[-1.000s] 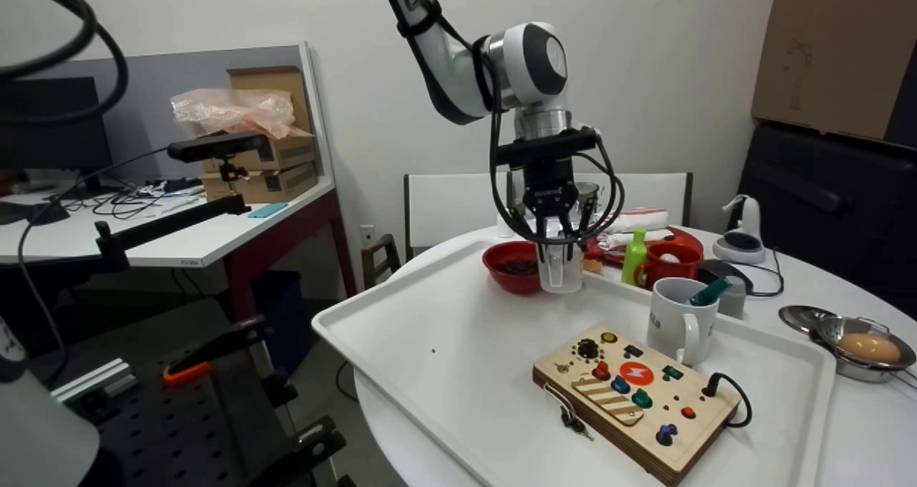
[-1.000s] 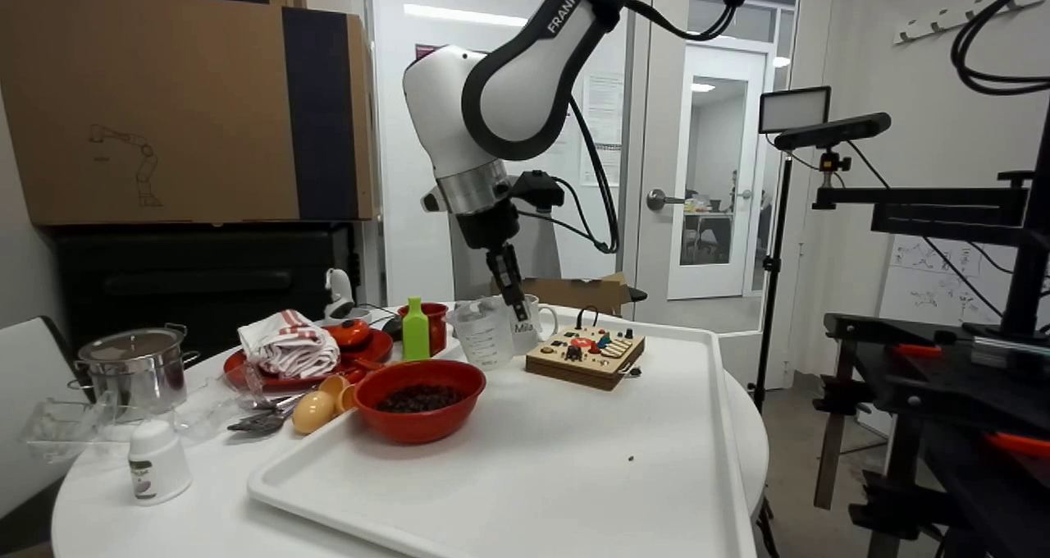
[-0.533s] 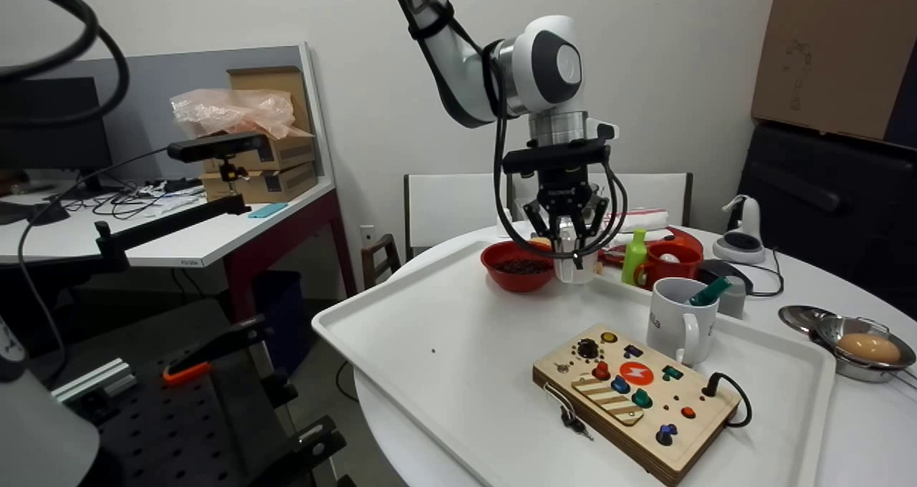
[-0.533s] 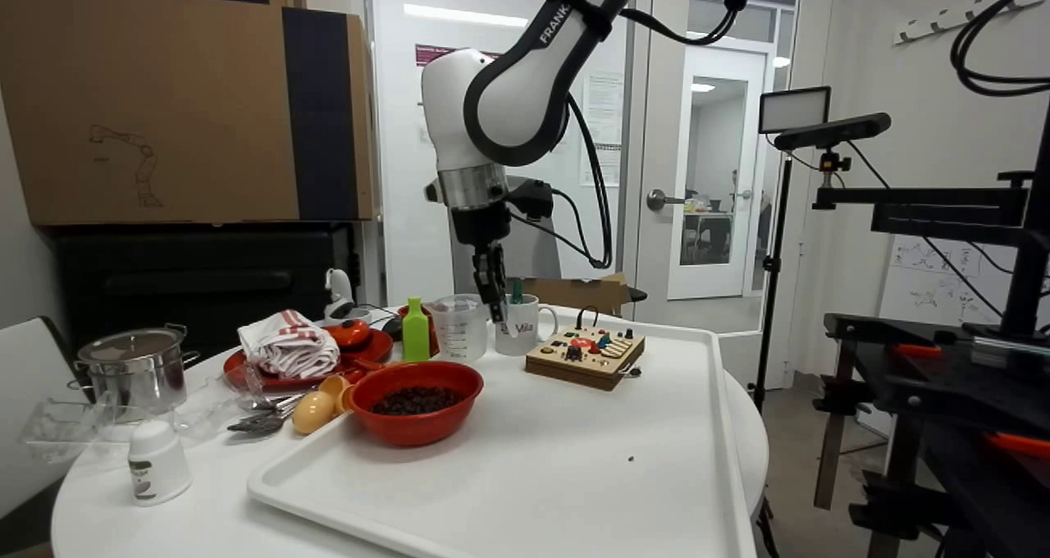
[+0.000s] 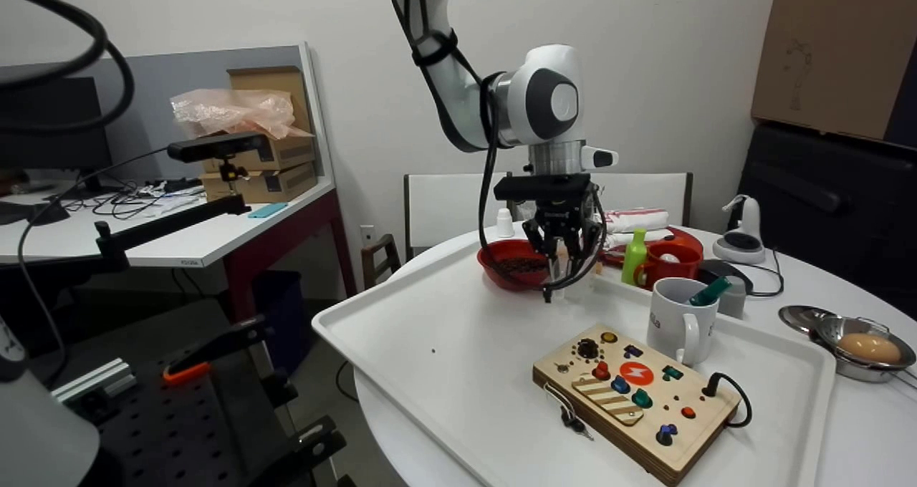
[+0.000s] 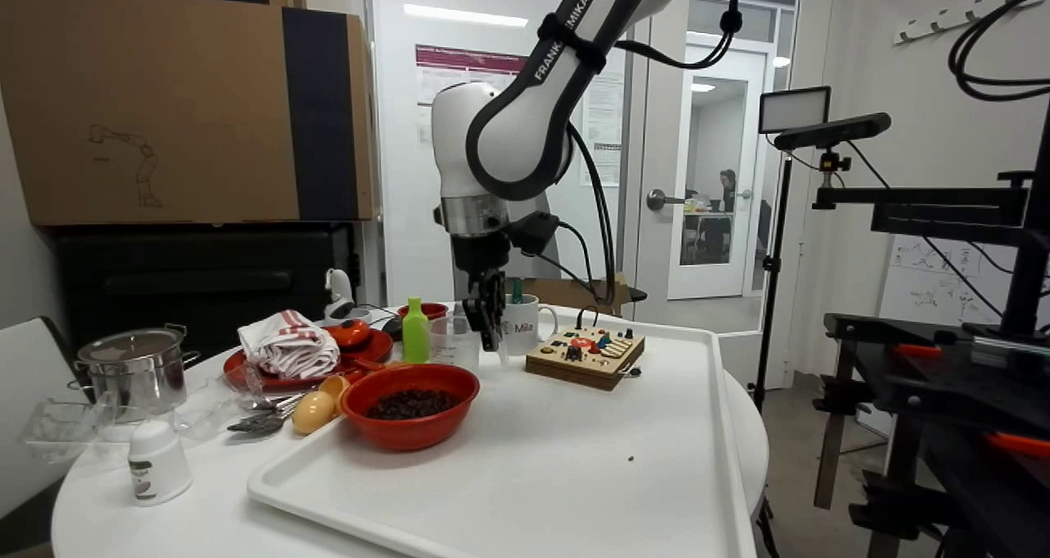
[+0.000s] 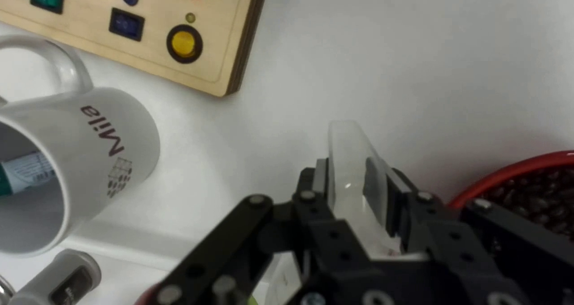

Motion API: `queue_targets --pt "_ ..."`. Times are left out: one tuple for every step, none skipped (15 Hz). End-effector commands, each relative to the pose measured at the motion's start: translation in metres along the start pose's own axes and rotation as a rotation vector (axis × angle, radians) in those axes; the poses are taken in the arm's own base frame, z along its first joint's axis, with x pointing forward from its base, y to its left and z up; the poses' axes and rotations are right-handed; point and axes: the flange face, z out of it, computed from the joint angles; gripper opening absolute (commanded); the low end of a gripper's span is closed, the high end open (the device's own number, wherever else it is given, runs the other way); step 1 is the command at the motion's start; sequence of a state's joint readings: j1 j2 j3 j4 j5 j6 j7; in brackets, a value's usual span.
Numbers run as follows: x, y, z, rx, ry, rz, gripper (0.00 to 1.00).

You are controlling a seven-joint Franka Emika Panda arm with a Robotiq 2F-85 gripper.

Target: Get the contents in the jar and pour them in the red bowl

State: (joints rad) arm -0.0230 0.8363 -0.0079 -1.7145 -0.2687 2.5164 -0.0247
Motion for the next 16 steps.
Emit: queue_targets --pt "0.005 0.007 0.012 -0.009 0.041 0.094 0.07" --pt "0.005 0.009 0.013 -0.015 0.046 0.109 0.07" --pt "0.005 0.011 0.015 -0.016 0.051 0.123 0.07" --pt "0.005 0.012 0.016 -0.016 0.053 0.131 0.08" --pt "0.005 0.013 0.016 -0.017 0.055 0.138 0.43" --pt "0.005 0.013 0.017 -0.016 0.053 0.141 0.54" --pt "0.005 0.013 0.016 -0.016 0.050 0.140 0.59" --pt "0.005 0.013 0.015 -0.014 0.051 0.141 0.68" --pt "0.006 0.013 0.014 -0.009 0.053 0.142 0.74" --pt "0.006 0.013 0.012 -0.006 0.054 0.146 0.81" --pt "0.006 0.014 0.010 -0.005 0.058 0.148 0.89" --pt "0.006 0.015 0.007 -0.003 0.062 0.151 0.96" --pt "0.007 0.016 0.004 0.000 0.063 0.150 1.00" --pt "0.006 0.017 0.000 0.008 0.068 0.149 1.00" --pt "0.006 0.017 -0.006 0.013 0.078 0.144 1.00" --pt "0.007 0.015 -0.014 0.012 0.097 0.129 1.00"
